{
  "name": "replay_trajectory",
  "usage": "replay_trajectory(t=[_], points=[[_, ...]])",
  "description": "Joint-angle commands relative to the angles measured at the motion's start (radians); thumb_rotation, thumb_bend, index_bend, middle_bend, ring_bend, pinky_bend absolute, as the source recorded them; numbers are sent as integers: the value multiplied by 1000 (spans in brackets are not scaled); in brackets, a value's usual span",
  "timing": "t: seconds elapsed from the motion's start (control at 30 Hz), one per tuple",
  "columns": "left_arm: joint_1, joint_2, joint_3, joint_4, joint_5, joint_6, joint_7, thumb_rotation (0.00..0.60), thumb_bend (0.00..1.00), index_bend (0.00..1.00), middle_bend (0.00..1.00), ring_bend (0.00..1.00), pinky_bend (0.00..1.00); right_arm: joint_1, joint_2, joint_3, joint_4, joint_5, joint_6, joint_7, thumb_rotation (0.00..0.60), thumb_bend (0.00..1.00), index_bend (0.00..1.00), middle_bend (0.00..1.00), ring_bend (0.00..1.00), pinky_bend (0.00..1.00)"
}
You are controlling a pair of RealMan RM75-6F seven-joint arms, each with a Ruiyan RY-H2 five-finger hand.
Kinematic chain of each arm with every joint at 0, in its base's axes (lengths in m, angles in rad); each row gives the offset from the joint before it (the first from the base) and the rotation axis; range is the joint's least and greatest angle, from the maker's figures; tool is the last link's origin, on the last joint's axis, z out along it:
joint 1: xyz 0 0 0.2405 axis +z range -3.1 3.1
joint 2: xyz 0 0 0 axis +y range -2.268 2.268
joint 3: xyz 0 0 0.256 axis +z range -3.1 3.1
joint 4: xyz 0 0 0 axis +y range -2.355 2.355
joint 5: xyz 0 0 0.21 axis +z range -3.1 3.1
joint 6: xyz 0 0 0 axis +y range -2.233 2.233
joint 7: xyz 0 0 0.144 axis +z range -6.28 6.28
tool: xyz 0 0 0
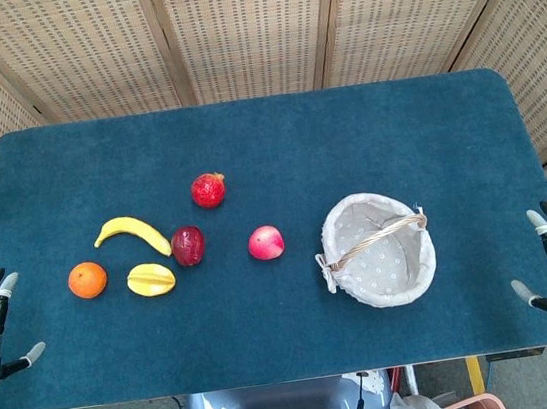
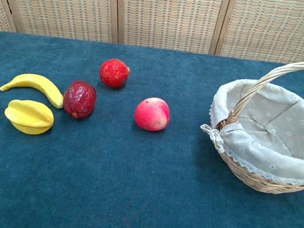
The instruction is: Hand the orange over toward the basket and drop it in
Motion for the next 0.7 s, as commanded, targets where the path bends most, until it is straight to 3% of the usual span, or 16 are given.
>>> replay_trajectory(t=[0.03, 0.2, 0.37, 0.5, 0.7], points=[[-2, 0, -1, 0, -5, -6, 7, 600, 0, 0, 0, 0, 0, 1, -1, 2, 4, -2, 3, -1, 600, 0, 0, 0, 0, 0], [-28, -13, -9, 33, -27, -55, 2, 600, 0, 0, 0, 0, 0, 0, -2, 6, 8, 0, 5, 7, 600, 0, 0, 0, 0, 0], [-100, -49, -23, 141, -68, -196, -52, 600, 0, 0, 0, 0, 0, 0, -2, 9, 13, 10, 1, 11, 600, 0, 0, 0, 0, 0], [-183, -120, -22, 340, -57, -324, -132, 600, 0, 0, 0, 0, 0, 3, -3, 15, 11, 20, -6, 4, 600, 0, 0, 0, 0, 0], [-284, -226, 27, 608, 47, -429, -313, 600, 0, 0, 0, 0, 0, 9, -11, 20, 14, 42, -28, -24, 600, 0, 0, 0, 0, 0]])
